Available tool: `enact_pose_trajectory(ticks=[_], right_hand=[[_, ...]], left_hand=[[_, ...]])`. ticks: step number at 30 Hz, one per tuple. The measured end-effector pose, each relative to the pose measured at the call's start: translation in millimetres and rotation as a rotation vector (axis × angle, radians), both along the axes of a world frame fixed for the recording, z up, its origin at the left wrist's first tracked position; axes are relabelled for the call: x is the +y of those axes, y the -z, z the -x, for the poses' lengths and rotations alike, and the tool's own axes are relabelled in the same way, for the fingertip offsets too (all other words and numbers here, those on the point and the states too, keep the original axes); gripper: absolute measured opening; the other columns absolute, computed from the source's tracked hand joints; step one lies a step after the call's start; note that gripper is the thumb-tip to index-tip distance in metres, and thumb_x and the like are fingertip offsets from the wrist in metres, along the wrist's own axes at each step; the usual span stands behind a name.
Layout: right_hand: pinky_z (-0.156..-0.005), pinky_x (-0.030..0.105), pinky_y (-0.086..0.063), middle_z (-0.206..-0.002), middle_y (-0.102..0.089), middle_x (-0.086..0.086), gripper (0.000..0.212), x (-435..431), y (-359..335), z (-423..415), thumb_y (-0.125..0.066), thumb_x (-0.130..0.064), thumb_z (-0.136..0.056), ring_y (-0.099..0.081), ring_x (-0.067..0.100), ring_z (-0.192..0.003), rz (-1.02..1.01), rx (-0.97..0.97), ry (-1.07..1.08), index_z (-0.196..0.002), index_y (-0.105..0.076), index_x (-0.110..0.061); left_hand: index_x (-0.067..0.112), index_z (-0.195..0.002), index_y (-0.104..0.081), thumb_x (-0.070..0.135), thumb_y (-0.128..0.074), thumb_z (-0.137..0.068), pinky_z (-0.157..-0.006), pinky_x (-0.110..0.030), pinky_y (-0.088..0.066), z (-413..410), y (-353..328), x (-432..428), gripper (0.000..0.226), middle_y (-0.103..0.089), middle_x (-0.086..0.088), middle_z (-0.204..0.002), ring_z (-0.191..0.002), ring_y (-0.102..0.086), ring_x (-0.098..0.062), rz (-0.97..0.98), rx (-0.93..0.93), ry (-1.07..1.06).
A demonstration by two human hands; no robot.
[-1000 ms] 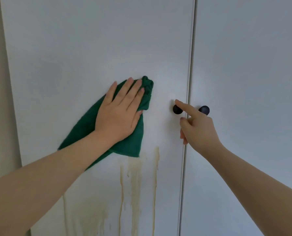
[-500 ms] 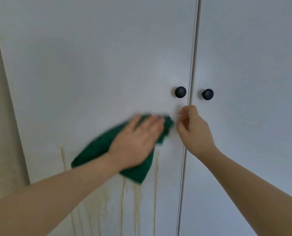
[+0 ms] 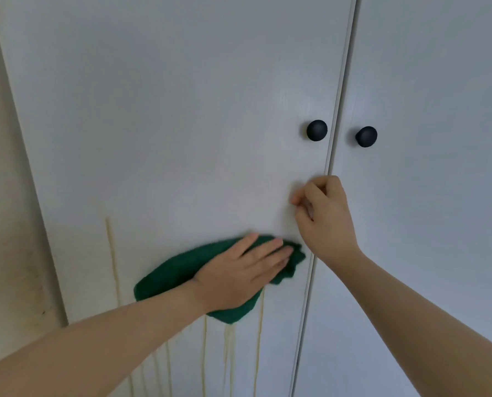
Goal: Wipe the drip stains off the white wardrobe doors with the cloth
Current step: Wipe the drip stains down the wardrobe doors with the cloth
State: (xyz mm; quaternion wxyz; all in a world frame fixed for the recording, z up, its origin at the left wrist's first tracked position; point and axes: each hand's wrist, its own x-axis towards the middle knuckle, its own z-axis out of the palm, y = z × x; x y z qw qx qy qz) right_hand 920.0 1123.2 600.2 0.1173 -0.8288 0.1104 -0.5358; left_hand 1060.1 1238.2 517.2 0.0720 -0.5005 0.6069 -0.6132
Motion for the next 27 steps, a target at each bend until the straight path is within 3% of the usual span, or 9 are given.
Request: enact_pose_trajectory(ticks=[2, 4, 10, 12, 16, 18, 23, 25, 27], right_hand=[[-0.076, 0.026, -0.034, -0.091, -0.041, -0.001, 0.02, 0.0, 6.3, -0.3, -0.044, 0.0, -0.075, -0.04, 0.018, -0.087, 0.054, -0.037, 0.015, -0.082, -0.063, -0.001], [-0.074, 0.027, -0.033, -0.088, -0.042, 0.0, 0.02, -1.4, 10.5, -0.1, -0.045, 0.001, -0.075, -0.038, 0.018, -0.086, 0.1, -0.04, 0.026, -0.081, -0.064, -0.001], [-0.073, 0.015, -0.029, -0.083, -0.055, 0.011, 0.03, -10.8, 16.5, 1.2, -0.035, -0.011, -0.079, -0.039, 0.014, -0.083, 0.164, -0.061, -0.012, -0.078, -0.063, -0.002], [-0.072, 0.019, -0.032, -0.081, -0.055, 0.012, 0.031, -12.9, 15.9, -1.5, -0.034, -0.011, -0.079, -0.038, 0.015, -0.081, 0.177, -0.086, -0.001, -0.076, -0.063, -0.002], [-0.067, 0.032, -0.037, -0.077, -0.053, 0.011, 0.029, -9.2, 21.3, -8.6, -0.034, -0.009, -0.078, -0.038, 0.017, -0.077, 0.214, -0.123, 0.047, -0.072, -0.063, -0.002], [-0.065, 0.035, -0.039, -0.077, -0.053, 0.012, 0.03, -9.1, 23.3, -8.1, -0.034, -0.009, -0.077, -0.043, 0.024, -0.074, 0.237, -0.117, 0.055, -0.071, -0.063, -0.002], [-0.064, 0.034, -0.034, -0.073, -0.052, 0.012, 0.028, -10.6, 16.9, -6.5, -0.036, -0.008, -0.077, -0.047, 0.029, -0.068, 0.268, -0.103, 0.048, -0.07, -0.062, -0.002], [-0.064, 0.034, -0.034, -0.072, -0.051, 0.012, 0.028, -9.0, 17.7, -9.1, -0.036, -0.009, -0.077, -0.046, 0.029, -0.068, 0.263, -0.119, 0.068, -0.069, -0.062, -0.001], [-0.064, 0.035, -0.035, -0.072, -0.051, 0.013, 0.029, -6.1, 19.3, -11.5, -0.035, -0.009, -0.077, -0.046, 0.029, -0.068, 0.233, -0.14, 0.09, -0.069, -0.062, -0.001]], left_hand=[[0.01, -0.138, -0.038, 0.018, -0.028, -0.098, -0.117, -0.048, -0.007, -12.3, 11.1, 15.6, 0.041, -0.034, 0.002, -0.146, -0.136, -0.028, -0.023, -0.175, -0.094, 0.019], [0.01, -0.135, -0.043, 0.016, -0.035, -0.097, -0.114, -0.048, -0.016, -21.5, -5.9, 26.1, 0.039, -0.042, -0.001, -0.143, -0.134, -0.033, -0.023, -0.164, -0.082, 0.06], [0.004, -0.129, -0.047, 0.02, -0.05, -0.092, -0.111, -0.048, -0.018, -17.8, -66.6, 18.0, 0.041, -0.045, -0.01, -0.137, -0.127, -0.04, -0.029, 0.432, 0.188, 0.054], [0.003, -0.13, -0.045, 0.015, -0.042, -0.093, -0.112, -0.048, -0.016, -11.3, -28.8, 2.8, 0.039, -0.046, -0.009, -0.137, -0.127, -0.039, -0.028, 0.323, 0.124, 0.076], [0.007, -0.138, -0.033, 0.01, -0.016, -0.097, -0.117, -0.047, 0.001, -12.2, 49.9, 15.9, 0.044, -0.044, 0.003, -0.143, -0.134, -0.029, -0.02, -0.231, -0.14, -0.008], [0.007, -0.137, -0.036, 0.009, -0.021, -0.097, -0.117, -0.048, -0.006, -15.6, 38.7, 22.5, 0.042, -0.046, 0.0, -0.141, -0.133, -0.032, -0.021, -0.186, -0.098, 0.026], [0.006, -0.124, -0.058, 0.015, -0.05, -0.09, -0.101, -0.039, -0.033, -12.6, -47.5, 12.9, 0.036, -0.055, -0.009, -0.133, -0.123, -0.047, -0.024, 0.381, 0.226, 0.122], [0.007, -0.127, -0.054, 0.012, -0.043, -0.093, -0.104, -0.037, -0.031, -10.2, -23.8, 6.6, 0.037, -0.053, -0.004, -0.135, -0.125, -0.046, -0.02, 0.296, 0.142, 0.171], [0.01, -0.131, -0.049, 0.01, -0.032, -0.098, -0.107, -0.037, -0.027, -9.5, 28.6, 6.4, 0.037, -0.053, 0.0, -0.136, -0.127, -0.042, -0.019, -0.038, -0.031, 0.159]])
